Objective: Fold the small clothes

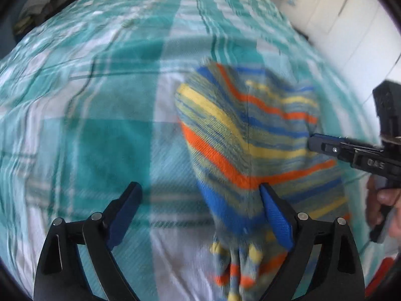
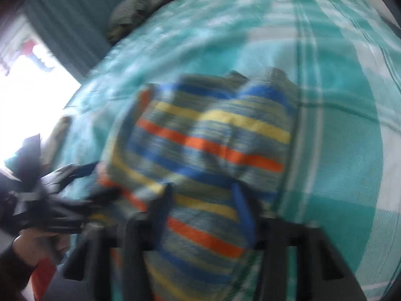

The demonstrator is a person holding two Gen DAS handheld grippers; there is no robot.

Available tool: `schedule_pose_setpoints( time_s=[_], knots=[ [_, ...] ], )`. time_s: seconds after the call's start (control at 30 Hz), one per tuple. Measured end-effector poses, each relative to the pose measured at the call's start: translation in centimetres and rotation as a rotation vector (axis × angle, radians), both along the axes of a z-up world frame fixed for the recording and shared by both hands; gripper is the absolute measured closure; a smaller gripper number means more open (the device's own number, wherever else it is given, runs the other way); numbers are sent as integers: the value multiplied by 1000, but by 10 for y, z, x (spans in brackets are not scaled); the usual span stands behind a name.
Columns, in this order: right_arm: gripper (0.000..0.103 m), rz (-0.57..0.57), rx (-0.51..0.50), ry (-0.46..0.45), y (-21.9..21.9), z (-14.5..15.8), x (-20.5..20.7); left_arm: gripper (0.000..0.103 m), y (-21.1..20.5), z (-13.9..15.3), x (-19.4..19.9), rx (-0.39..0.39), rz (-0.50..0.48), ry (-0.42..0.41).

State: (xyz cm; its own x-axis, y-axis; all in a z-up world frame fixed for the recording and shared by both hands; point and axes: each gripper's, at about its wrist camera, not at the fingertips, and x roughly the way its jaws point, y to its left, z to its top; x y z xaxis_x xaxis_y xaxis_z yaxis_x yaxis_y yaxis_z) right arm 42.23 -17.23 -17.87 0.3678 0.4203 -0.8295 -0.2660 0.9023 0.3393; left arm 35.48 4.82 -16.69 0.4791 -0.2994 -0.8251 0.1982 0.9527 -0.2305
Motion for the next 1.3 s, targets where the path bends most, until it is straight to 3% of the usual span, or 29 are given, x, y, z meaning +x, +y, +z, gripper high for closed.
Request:
schedule_pose_setpoints(
  time_s=[0.03,0.07,0.1,0.13,0.17,0.23,0.27,0.33,0.47,0.53,0.7,1.3],
  knots=[
    [69,-27,25,-34,-6,11,-6,8,9,7,-10,-14,3,-24],
    [52,-43,37,-59,-9,20,-13,2,24,15,-24,-20,8,-67],
    [40,-66,38,-109,-14,33,-28,0,39,20,-37,-4,25,-113],
    [20,-87,35,-189,-22,46,-51,0,53,20,-50,21,55,-155],
    [11,-105,24,-261,-28,55,-74,0,66,15,-58,49,87,-175],
    [8,-191,-58,-355,-40,59,-123,0,81,-7,-59,84,119,-134],
    [8,-228,-86,-353,-43,54,-141,0,87,-23,-57,95,138,-96],
    [8,-308,-106,-296,-52,34,-170,0,86,-42,-62,124,131,-126],
    [3,-404,-169,-159,-64,-27,-197,0,76,-36,-73,194,139,-154],
    [0,-396,-129,-221,-68,-30,-199,0,76,-37,-72,207,137,-144],
    [0,-389,-197,-204,-60,-33,-188,0,78,-37,-69,184,140,-141],
    [0,-392,-198,-215,-65,-32,-201,0,77,-38,-67,185,142,-141]
  ],
)
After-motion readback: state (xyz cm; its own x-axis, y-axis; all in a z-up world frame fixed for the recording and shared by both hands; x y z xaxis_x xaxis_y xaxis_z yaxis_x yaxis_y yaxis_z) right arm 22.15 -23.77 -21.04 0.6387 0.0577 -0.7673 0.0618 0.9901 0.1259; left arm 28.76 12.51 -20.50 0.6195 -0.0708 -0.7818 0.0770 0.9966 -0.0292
